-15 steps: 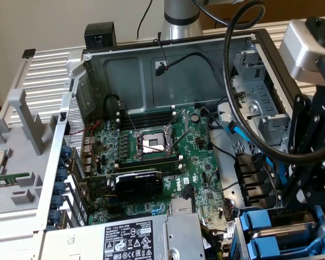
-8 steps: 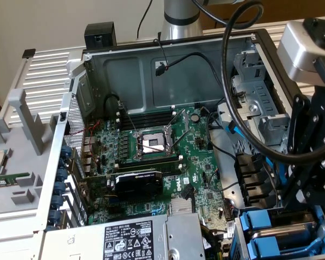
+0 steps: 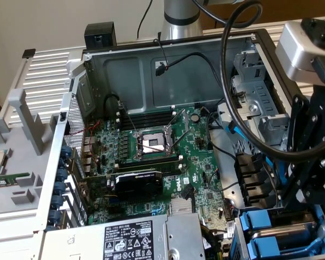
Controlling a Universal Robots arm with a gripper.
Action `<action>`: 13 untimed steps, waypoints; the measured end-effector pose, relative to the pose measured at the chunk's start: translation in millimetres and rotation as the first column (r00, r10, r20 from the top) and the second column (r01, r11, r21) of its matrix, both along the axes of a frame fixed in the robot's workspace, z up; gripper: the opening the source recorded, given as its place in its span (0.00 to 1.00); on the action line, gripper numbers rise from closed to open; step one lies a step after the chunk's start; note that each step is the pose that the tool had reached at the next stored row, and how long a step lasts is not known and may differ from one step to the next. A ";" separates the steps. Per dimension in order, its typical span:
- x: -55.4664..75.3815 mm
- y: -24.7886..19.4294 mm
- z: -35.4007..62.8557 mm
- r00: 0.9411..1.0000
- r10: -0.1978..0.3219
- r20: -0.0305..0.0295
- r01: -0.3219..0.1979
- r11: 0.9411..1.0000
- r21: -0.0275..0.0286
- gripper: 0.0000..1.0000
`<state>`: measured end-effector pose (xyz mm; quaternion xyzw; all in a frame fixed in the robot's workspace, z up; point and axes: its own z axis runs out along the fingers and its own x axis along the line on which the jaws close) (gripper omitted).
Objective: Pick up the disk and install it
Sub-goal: 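Insert the first disk wire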
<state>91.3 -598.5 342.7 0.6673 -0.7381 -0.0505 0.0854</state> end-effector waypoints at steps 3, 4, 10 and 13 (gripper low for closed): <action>0.0 0.8 -0.2 1.000 0.002 0.001 -0.002 1.000 -0.005 0.17; 0.0 1.1 -0.2 1.000 0.002 0.001 -0.002 1.000 -0.006 0.17; 0.0 1.4 -0.2 1.000 0.002 0.001 -0.002 1.000 -0.006 0.17; 0.1 1.9 -0.2 1.000 0.003 0.001 -0.003 1.000 -0.008 0.17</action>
